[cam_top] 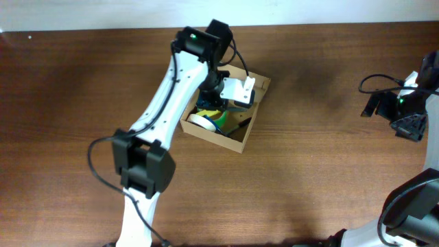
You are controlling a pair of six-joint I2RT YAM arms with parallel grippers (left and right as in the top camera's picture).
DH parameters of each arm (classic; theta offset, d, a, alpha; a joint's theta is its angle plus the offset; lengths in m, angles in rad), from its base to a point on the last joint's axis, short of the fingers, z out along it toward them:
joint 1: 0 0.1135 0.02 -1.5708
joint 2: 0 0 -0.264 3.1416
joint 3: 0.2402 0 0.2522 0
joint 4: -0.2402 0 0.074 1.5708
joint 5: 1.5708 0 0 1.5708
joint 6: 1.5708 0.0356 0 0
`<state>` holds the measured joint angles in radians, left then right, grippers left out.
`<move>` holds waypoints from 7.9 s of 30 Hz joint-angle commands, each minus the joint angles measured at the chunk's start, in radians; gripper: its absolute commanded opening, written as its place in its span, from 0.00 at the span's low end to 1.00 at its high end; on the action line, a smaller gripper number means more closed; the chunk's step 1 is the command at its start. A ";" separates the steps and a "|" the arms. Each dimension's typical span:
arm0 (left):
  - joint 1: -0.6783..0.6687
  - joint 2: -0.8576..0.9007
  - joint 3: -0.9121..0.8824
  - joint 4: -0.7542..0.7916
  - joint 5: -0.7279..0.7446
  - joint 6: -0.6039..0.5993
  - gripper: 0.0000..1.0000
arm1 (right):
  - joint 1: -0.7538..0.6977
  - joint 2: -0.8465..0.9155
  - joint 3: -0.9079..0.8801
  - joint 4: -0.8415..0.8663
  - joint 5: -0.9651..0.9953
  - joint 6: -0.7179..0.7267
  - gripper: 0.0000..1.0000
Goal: Pack container
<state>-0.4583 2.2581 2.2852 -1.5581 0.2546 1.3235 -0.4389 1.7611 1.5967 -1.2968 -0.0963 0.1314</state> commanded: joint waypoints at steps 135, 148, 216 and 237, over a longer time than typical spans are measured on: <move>0.455 0.505 0.003 0.530 0.981 -1.267 0.02 | 0.486 0.504 0.108 0.620 -0.675 0.267 0.04; 0.451 0.505 0.004 0.623 1.148 -1.268 0.02 | 0.516 0.536 0.108 0.789 -0.792 0.270 0.04; 0.299 -0.288 -0.122 -0.041 -0.106 -1.155 0.02 | 0.798 0.082 0.222 0.117 -0.167 -0.076 0.04; 0.219 -0.506 -0.811 0.546 -0.008 -1.181 0.08 | 0.851 0.146 0.219 0.130 -0.161 -0.117 0.04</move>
<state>-0.2401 1.7542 1.5368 -1.0405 0.1680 0.1547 0.3931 1.8751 1.8053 -1.1698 -0.2695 0.0364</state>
